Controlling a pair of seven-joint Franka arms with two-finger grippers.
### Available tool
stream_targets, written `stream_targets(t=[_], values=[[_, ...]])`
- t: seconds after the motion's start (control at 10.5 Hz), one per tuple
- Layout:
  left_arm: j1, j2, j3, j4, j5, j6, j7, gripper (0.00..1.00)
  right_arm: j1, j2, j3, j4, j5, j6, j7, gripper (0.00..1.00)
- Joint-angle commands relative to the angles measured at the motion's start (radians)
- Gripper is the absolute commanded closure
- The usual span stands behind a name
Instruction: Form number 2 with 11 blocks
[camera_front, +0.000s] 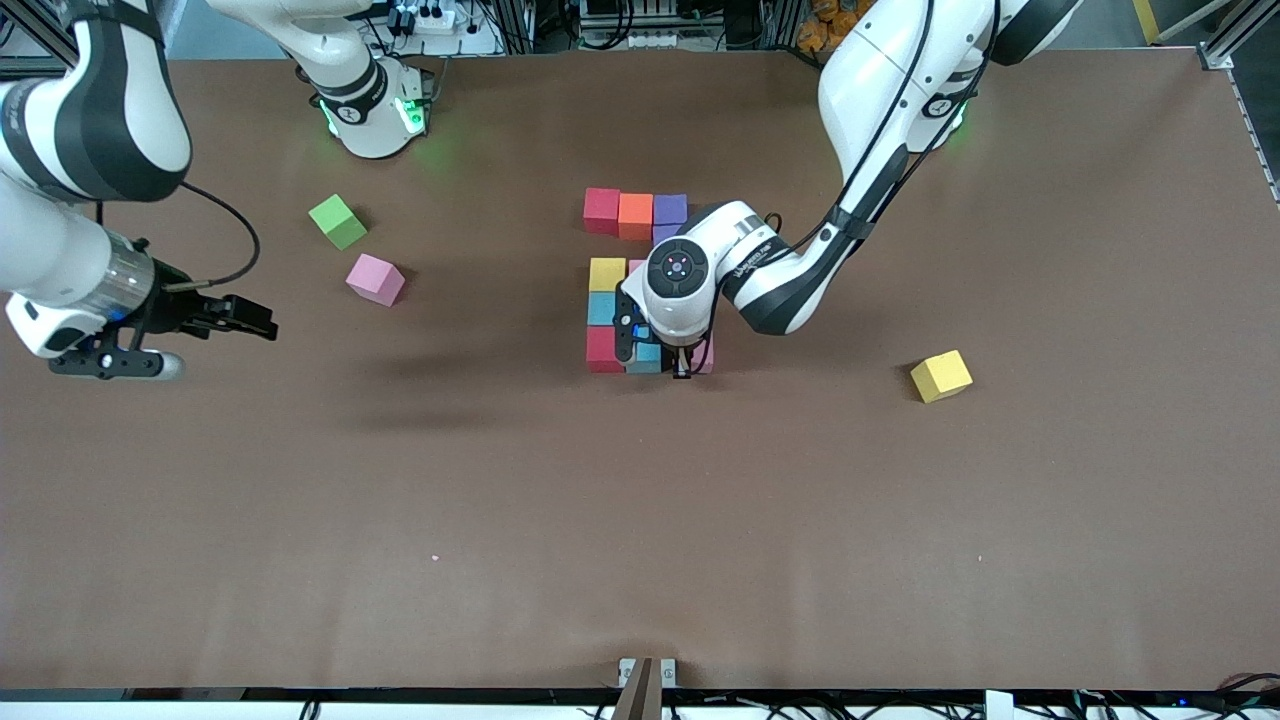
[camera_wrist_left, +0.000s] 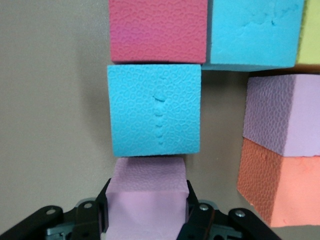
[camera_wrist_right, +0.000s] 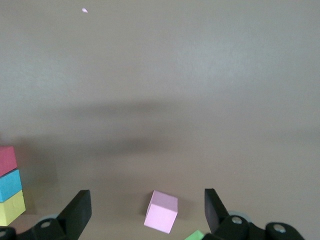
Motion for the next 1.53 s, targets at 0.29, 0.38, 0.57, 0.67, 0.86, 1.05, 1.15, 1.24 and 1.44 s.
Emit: stream_targets(t=[0.29,0.38,0.57,0.67,0.86,1.05,1.15,1.24,1.44], values=[[-0.076,0.029,0.051,0.064,0.019,-0.022,-0.027,0.60,0.005,-0.021,-0.018,0.164,-0.052,-0.111,-0.051,0.00],[-0.076,0.035,0.051,0.064,0.018,-0.024,-0.027,0.59,0.008,-0.026,-0.015,0.184,-0.075,-0.149,-0.044,0.00],[-0.076,0.036,0.051,0.064,0.019,-0.024,-0.027,0.56,0.007,-0.044,-0.018,0.210,-0.077,-0.235,-0.043,0.00],[-0.076,0.036,0.051,0.064,0.019,-0.022,-0.027,0.38,0.007,-0.067,-0.016,0.210,-0.077,-0.249,-0.041,0.00],[-0.076,0.035,0.051,0.064,0.019,-0.024,-0.027,0.00,0.011,-0.069,-0.009,0.275,-0.077,-0.321,-0.040,0.00],[-0.074,0.023,0.051,0.064,0.012,-0.024,-0.029,0.00,0.013,-0.061,-0.010,0.311,-0.077,-0.352,-0.040,0.00],[-0.073,0.007,0.049,0.062,0.012,-0.054,-0.027,0.00,0.013,-0.061,-0.010,0.310,-0.077,-0.352,-0.037,0.00],[-0.073,-0.012,0.043,0.065,0.016,-0.107,-0.026,0.00,0.013,-0.061,-0.010,0.308,-0.077,-0.352,-0.028,0.00],[-0.065,-0.058,0.039,0.062,0.012,-0.175,-0.018,0.00,0.007,-0.061,-0.012,0.308,-0.077,-0.352,-0.026,0.00]])
